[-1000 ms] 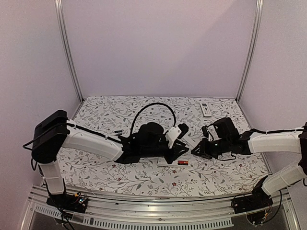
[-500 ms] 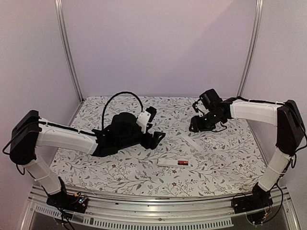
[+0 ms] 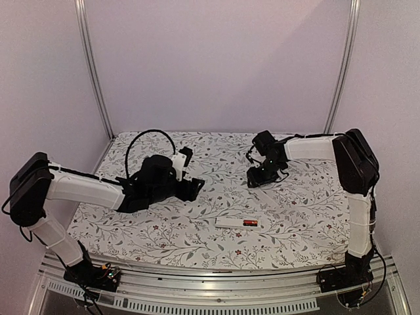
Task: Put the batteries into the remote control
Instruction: Move the right arm with the battery cover to the center of the board, then pick up the battery cover at the center of the board, then pass from the right arm to the left, then pass from the left arm to the right
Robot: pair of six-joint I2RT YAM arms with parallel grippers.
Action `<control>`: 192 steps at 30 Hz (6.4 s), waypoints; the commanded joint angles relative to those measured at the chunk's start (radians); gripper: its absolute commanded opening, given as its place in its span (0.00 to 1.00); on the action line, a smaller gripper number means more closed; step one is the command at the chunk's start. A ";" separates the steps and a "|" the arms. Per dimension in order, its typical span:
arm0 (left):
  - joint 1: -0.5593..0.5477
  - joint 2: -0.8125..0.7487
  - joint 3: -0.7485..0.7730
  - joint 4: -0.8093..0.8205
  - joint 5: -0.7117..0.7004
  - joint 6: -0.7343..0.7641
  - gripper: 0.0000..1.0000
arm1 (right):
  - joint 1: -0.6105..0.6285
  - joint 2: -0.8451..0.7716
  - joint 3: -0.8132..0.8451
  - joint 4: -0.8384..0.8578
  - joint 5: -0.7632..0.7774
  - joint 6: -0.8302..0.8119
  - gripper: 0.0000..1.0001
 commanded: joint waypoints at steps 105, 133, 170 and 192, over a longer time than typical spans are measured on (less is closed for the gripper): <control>0.106 -0.067 -0.039 0.056 0.204 -0.017 0.75 | 0.222 -0.381 -0.154 0.012 0.310 -0.015 0.00; -0.021 0.281 0.342 0.323 0.430 -0.167 0.63 | 0.332 -0.546 -0.053 0.267 0.364 0.127 0.00; -0.009 -0.024 0.144 0.398 0.853 0.101 0.00 | 0.141 -0.833 -0.280 0.475 -0.710 -0.304 0.66; -0.013 -0.004 0.182 0.325 0.855 0.110 0.00 | 0.201 -0.701 -0.303 0.624 -0.730 -0.134 0.09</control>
